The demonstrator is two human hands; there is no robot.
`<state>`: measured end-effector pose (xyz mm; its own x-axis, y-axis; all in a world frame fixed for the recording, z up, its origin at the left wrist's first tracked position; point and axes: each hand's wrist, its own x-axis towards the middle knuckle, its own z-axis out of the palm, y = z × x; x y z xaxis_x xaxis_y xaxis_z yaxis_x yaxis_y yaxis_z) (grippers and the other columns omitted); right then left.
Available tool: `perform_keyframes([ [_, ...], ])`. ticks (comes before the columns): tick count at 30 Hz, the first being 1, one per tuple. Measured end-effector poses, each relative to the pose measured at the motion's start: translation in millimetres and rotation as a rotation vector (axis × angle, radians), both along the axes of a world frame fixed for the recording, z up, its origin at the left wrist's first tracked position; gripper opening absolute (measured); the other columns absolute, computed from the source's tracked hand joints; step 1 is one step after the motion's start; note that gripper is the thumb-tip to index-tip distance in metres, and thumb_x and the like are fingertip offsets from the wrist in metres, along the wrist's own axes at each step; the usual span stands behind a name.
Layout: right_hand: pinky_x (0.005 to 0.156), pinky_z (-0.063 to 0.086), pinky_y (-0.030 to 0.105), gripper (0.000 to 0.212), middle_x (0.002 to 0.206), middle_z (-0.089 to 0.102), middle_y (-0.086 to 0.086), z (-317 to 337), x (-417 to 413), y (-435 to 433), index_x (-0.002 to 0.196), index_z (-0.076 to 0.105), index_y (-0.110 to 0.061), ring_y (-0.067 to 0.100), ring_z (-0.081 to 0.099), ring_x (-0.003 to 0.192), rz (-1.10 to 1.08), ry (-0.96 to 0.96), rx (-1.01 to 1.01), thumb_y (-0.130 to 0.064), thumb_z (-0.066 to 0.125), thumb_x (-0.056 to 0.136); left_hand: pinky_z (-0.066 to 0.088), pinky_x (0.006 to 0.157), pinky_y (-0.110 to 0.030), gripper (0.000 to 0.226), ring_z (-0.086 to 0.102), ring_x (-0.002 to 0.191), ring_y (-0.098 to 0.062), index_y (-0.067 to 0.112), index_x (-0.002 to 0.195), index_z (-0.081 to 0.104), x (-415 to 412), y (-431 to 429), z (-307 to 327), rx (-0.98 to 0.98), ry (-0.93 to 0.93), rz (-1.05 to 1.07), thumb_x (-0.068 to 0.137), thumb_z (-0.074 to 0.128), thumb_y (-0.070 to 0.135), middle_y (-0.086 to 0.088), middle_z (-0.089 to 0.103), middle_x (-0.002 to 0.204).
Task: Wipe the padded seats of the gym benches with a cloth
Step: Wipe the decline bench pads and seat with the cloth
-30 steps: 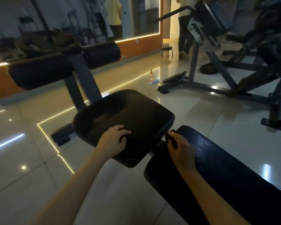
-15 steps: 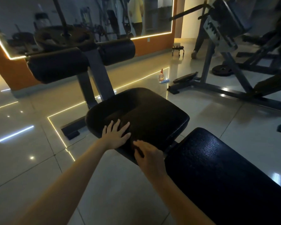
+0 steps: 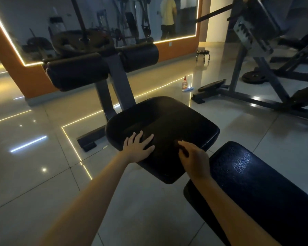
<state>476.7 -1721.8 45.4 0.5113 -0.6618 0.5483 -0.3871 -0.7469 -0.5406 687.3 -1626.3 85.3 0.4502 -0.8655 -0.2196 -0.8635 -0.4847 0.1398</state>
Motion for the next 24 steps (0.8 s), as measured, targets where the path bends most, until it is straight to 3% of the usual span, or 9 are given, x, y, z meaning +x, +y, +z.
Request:
perform_keyframes([
  [4, 0.089, 0.056, 0.023, 0.035, 0.116, 0.072, 0.002, -11.6, 4.0, 53.0, 0.117, 0.07, -0.014, 0.011, 0.068, 0.106, 0.271, 0.05, -0.112, -0.009, 0.075, 0.083, -0.01, 0.118, -0.049, 0.059, -0.015, 0.149, -0.03, 0.047, 0.152, -0.003, 0.0, -0.8, -4.6, -0.018, -0.026, -0.014, 0.099, 0.018, 0.063, -0.003, -0.011, 0.164],
  [7, 0.092, 0.054, 0.021, 0.034, 0.12, 0.07, 0.001, -8.8, 5.2, 35.9, 0.121, 0.068, -0.015, 0.009, 0.067, 0.109, 0.331, 0.085, -0.117, -0.015, 0.069, 0.088, -0.01, 0.118, -0.049, 0.059, -0.015, 0.149, -0.03, 0.045, 0.153, -0.002, -3.9, 0.3, -5.7, -0.037, -0.034, -0.015, 0.1, 0.017, 0.062, -0.004, -0.01, 0.164],
  [12, 0.093, 0.045, 0.02, 0.034, 0.126, 0.066, 0.008, 6.1, 18.7, -61.4, 0.127, 0.062, -0.013, 0.016, 0.065, 0.111, 0.0, 0.073, 0.034, -0.009, 0.06, 0.094, -0.011, 0.12, -0.051, 0.059, -0.018, 0.149, -0.029, 0.042, 0.153, -0.004, -14.8, 5.9, -13.0, -0.102, -0.086, -0.014, 0.1, 0.011, 0.06, -0.003, -0.011, 0.164],
  [16, 0.09, 0.049, 0.029, 0.034, 0.12, 0.069, 0.012, 22.3, 36.7, -103.3, 0.13, 0.061, -0.011, 0.021, 0.067, 0.103, -0.169, 0.067, 0.145, -0.008, 0.057, 0.096, -0.009, 0.12, -0.053, 0.059, -0.018, 0.149, -0.028, 0.042, 0.154, -0.002, -12.1, 6.1, -20.3, -0.167, -0.099, -0.025, 0.099, 0.009, 0.061, -0.002, -0.01, 0.164],
  [18, 0.094, 0.05, 0.027, 0.035, 0.124, 0.068, 0.006, 22.0, 54.0, -82.2, 0.13, 0.061, -0.015, 0.015, 0.067, 0.105, -0.066, 0.101, 0.086, -0.01, 0.059, 0.096, -0.009, 0.12, -0.053, 0.06, -0.018, 0.149, -0.027, 0.041, 0.154, -0.003, -8.1, 5.2, -21.1, -0.188, -0.1, -0.026, 0.099, 0.01, 0.061, -0.001, -0.01, 0.164],
  [21, 0.097, 0.037, 0.009, 0.036, 0.127, 0.066, -0.005, 9.6, 74.1, -23.1, 0.128, 0.064, -0.021, 0.004, 0.062, 0.114, 0.176, 0.17, -0.006, -0.014, 0.065, 0.092, -0.012, 0.121, -0.048, 0.063, -0.019, 0.149, -0.021, 0.032, 0.155, -0.009, -3.5, 5.6, -21.7, -0.238, -0.034, -0.023, 0.102, 0.018, 0.054, 0.0, -0.01, 0.164],
  [24, 0.098, 0.031, 0.004, 0.036, 0.128, 0.066, -0.005, 5.0, 77.1, 3.8, 0.126, 0.065, -0.021, 0.003, 0.061, 0.117, 0.307, 0.207, -0.027, -0.015, 0.068, 0.09, -0.013, 0.121, -0.034, 0.064, -0.009, 0.149, -0.008, 0.025, 0.156, -0.003, -2.7, 10.7, -20.3, -0.444, 0.215, 0.016, 0.103, 0.035, 0.027, 0.002, 0.003, 0.165],
])
